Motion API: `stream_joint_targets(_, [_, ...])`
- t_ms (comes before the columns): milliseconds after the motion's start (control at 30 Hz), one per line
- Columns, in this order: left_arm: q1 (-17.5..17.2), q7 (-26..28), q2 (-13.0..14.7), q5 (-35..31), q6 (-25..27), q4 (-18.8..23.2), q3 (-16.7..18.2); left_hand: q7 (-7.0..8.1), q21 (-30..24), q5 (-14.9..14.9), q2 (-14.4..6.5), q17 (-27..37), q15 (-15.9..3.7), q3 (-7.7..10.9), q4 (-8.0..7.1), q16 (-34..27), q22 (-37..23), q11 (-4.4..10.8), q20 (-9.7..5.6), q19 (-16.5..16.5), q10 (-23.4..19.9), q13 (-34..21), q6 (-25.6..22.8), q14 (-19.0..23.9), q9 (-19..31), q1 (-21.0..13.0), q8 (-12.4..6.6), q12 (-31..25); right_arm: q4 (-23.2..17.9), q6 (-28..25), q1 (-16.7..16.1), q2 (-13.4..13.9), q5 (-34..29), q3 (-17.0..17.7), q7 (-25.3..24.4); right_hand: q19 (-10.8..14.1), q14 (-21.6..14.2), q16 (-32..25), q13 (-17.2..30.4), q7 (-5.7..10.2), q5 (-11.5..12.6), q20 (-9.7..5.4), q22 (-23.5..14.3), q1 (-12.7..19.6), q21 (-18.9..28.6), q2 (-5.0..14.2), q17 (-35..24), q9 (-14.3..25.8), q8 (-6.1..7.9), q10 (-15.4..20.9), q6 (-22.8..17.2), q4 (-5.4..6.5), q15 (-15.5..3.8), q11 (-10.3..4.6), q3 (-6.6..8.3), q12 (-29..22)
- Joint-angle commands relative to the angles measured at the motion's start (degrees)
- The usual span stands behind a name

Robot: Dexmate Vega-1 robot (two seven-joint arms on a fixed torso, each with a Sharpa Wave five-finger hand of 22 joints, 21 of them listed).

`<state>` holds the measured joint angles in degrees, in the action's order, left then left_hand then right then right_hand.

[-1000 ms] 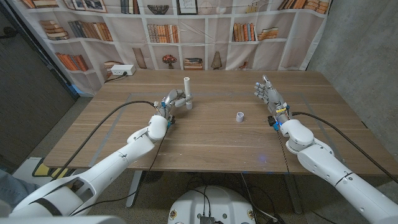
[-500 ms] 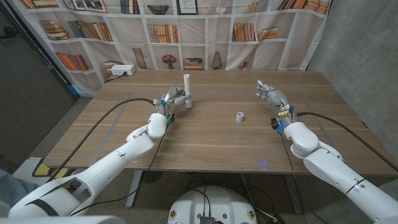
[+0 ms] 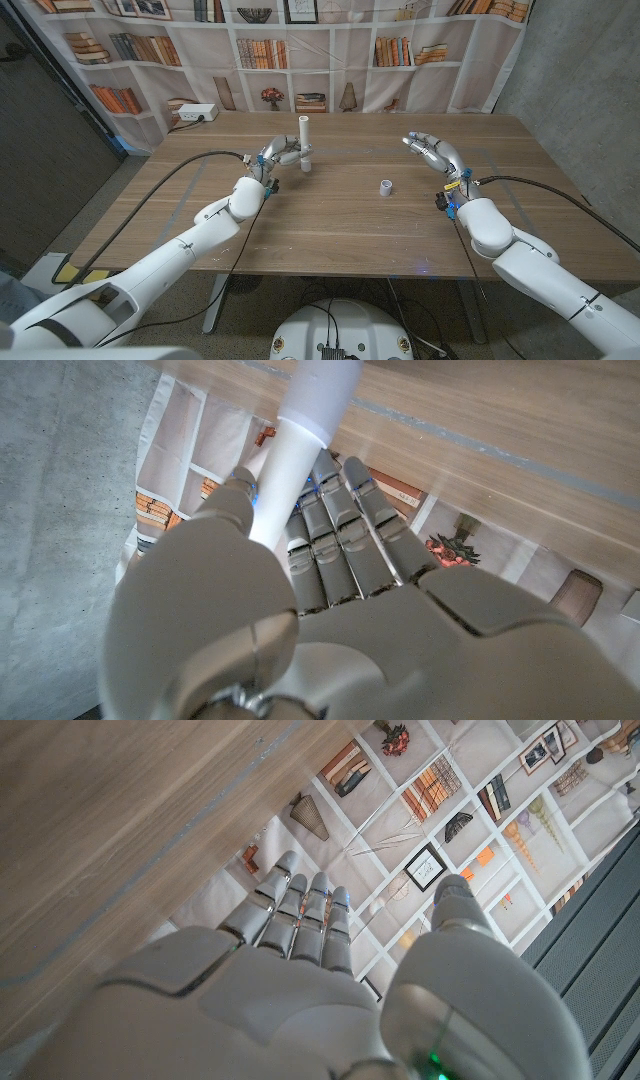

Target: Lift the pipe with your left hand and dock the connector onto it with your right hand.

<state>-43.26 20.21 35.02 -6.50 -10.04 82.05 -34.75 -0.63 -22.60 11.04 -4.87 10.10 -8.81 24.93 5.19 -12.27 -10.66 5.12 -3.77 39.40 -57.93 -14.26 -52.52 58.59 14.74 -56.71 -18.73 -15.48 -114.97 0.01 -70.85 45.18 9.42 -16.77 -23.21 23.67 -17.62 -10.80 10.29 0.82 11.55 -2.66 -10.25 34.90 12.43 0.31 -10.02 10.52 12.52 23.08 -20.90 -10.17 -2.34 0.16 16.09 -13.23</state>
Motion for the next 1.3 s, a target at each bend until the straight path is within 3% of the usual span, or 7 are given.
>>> stream_joint_targets(33, [-0.2, -3.0, 1.4, 1.0, -6.1, -1.2, 1.1, -2.25, 0.0, 0.2, -3.5, 0.0, -0.21, 0.85, -0.91, 0.1, 0.0, 0.46, -2.85, -0.1, -0.4, -0.3, -2.6, 0.2, 0.3, -2.9, -0.41, 0.1, -5.2, -9.3, 1.1, 2.9, -7.6, -2.0, 0.9, 0.9, -1.0, -0.2, 0.1, 0.45, -0.2, -4.61, -0.2, 2.4, 0.1, -0.02, -0.1, 0.4, -0.1, 1.4, -0.9, -0.05, -2.03, -0.7, 0.69, -0.3])
stream_joint_targets(600, [-2.9, -5.6, 4.0, 2.0, -7.9, 2.9, 3.8, -2.1, 0.2, 0.1, -3.4, 0.1, -0.03, 1.01, -0.93, 0.5, 0.0, -0.14, -2.92, -0.4, -0.4, -0.9, -2.9, 0.2, 0.9, -3.0, -0.62, 0.3, -9.8, -22.2, 5.2, 6.4, -14.9, -6.8, 4.8, 1.2, -1.5, -0.1, 0.2, 1.32, -0.4, -4.65, -0.3, 4.8, -0.1, -0.88, -0.1, 0.4, -0.09, 2.5, -2.2, 0.15, -2.65, -1.05, 0.49, -0.3])
stream_joint_targets(933, [-3.3, -7.7, 3.4, 4.6, -10.4, 2.4, 4.7, -2.06, 0.2, 0.0, -3.4, 0.1, 0.12, 1.14, -0.81, 0.6, 0.0, -0.1, -2.82, -0.4, -0.6, -1.1, -3.0, 0.3, 1.1, -3.2, -0.65, 0.4, -12.4, -32.5, 10.5, 9.5, -24.2, -13.0, 9.6, 2.0, -2.2, -0.2, 0.2, 2.0, -0.3, -5.09, -0.3, 6.8, 0.1, -1.15, -0.1, 0.5, -0.18, 2.7, -2.6, 0.15, -3.4, -1.9, 0.57, -0.2])
stream_joint_targets(1300, [-4.4, -9.0, 3.2, 6.5, -11.0, 2.4, 5.6, -2.12, 0.2, -0.1, -3.4, 0.1, 0.11, 1.27, -0.78, 0.6, -0.1, -0.29, -2.74, -0.2, -0.7, -1.3, -3.0, 0.6, 1.2, -3.3, -0.54, 0.5, -12.1, -35.3, 16.2, 10.4, -29.5, -18.1, 17.2, 2.0, -2.7, -0.3, 0.2, 2.44, -0.3, -5.06, -0.3, 7.4, 0.0, -1.55, -0.2, 0.5, -0.27, 2.7, -2.8, 0.35, -3.61, -2.09, 0.31, 0.0])
